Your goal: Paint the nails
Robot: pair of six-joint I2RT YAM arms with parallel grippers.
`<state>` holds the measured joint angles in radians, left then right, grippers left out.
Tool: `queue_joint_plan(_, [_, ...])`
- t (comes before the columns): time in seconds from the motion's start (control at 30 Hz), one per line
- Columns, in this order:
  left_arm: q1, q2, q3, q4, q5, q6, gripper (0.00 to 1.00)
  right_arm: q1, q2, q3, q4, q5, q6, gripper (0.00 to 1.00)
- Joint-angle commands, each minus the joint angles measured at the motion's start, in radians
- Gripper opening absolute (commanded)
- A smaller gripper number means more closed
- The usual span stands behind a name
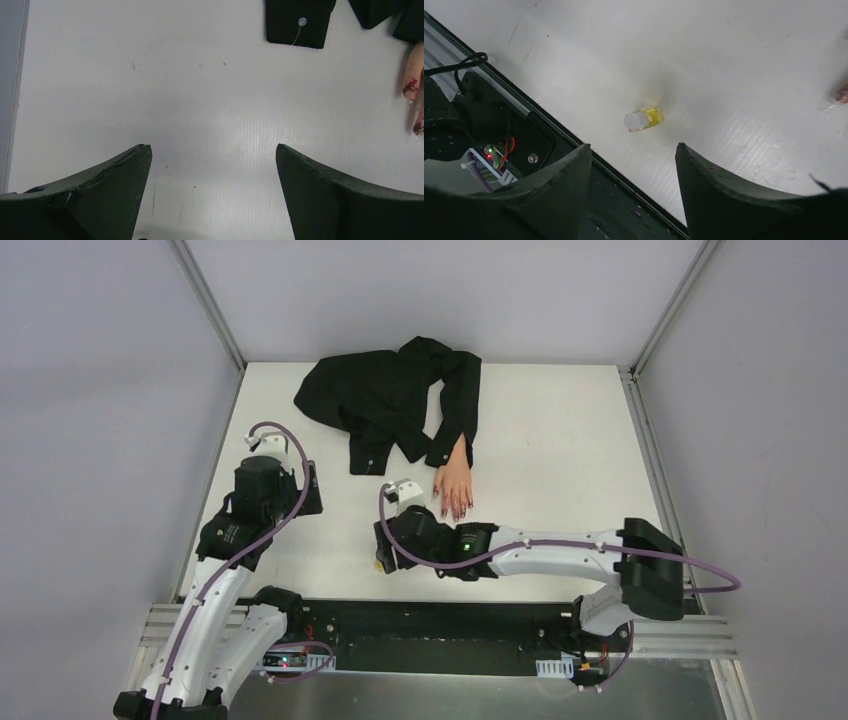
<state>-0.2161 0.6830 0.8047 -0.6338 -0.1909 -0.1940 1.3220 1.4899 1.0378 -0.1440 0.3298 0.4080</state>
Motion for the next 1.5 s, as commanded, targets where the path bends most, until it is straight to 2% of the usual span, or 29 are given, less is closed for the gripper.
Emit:
queue_joint_plan(0.0, [-0.003, -0.017, 0.008, 0.014, -0.007, 0.006, 0.98, 0.017, 0.102, 0.097, 0.020, 0.032, 0.055, 0.63])
queue_joint_plan(0.17, [-0.003, -0.068, -0.005, 0.016, -0.005, 0.007, 0.99, 0.017, 0.190, 0.157, -0.015, 0.036, 0.078, 0.59])
queue_joint_plan(0.53, [-0.003, -0.028, 0.001, 0.016, 0.019, 0.005, 0.98, 0.028, 0.322, 0.280, -0.147, 0.085, 0.091, 0.49])
queue_joint_plan(0.97, [-0.003, -0.023, 0.001, 0.016, 0.013, 0.005, 0.98, 0.041, 0.376, 0.309, -0.222, 0.092, 0.132, 0.42])
queue_joint_plan(1.03, [-0.003, -0.020, 0.001, 0.015, 0.014, 0.001, 0.98, 0.042, 0.379, 0.312, -0.230, 0.096, 0.135, 0.35])
queue_joint_plan(1.17, [-0.003, -0.023, -0.002, 0.015, 0.014, 0.001, 0.98, 0.042, 0.366, 0.306, -0.250, 0.131, 0.163, 0.09])
queue_joint_plan(1.23, [-0.004, -0.027, -0.003, 0.019, 0.062, 0.014, 0.97, 0.039, 0.346, 0.300, -0.263, 0.157, 0.180, 0.00])
queue_joint_plan(1.37, [-0.005, -0.030, -0.009, 0.041, 0.179, 0.030, 0.94, 0.012, 0.271, 0.282, -0.319, 0.187, 0.220, 0.00])
queue_joint_plan(1.47, [-0.014, -0.015, -0.016, 0.082, 0.323, 0.028, 0.91, -0.052, 0.179, 0.226, -0.313, 0.104, 0.237, 0.00])
